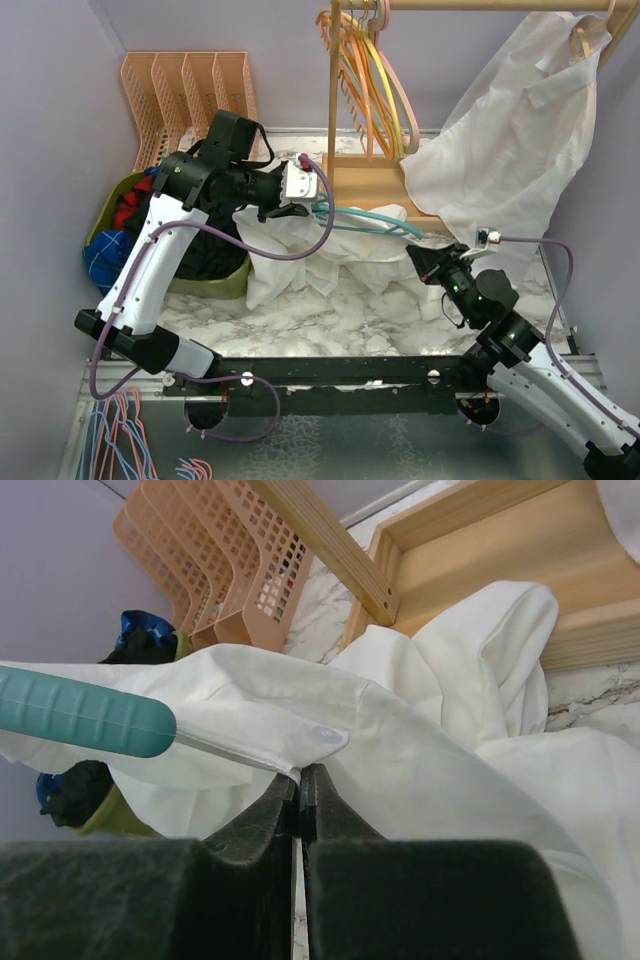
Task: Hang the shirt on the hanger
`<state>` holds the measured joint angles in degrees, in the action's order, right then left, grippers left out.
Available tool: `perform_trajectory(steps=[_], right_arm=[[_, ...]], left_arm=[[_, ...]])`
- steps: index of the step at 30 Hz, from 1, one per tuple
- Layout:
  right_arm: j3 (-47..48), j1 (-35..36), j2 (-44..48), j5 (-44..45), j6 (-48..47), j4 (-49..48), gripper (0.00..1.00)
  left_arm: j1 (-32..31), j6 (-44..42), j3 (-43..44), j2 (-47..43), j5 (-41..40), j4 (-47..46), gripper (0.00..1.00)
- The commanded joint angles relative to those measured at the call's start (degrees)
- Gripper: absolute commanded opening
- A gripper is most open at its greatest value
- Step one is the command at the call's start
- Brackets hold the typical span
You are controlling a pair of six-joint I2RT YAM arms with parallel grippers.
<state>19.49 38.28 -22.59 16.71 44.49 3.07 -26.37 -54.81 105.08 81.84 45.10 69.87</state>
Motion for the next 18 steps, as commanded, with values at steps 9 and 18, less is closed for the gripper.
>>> perform_trajectory(steps=[9, 18], right_arm=[[15.5, -0.8, -14.3, 9.8, -10.3, 18.9, 0.01], [19.0, -0.8, -18.7, 10.1, -15.4, 17.2, 0.01]], left_arm=[[0.0, -6.7, 5.9, -1.3, -20.0, -0.2, 0.00], [-0.9, -7.6, 6.0, -2.4, -15.4, 3.2, 0.00]])
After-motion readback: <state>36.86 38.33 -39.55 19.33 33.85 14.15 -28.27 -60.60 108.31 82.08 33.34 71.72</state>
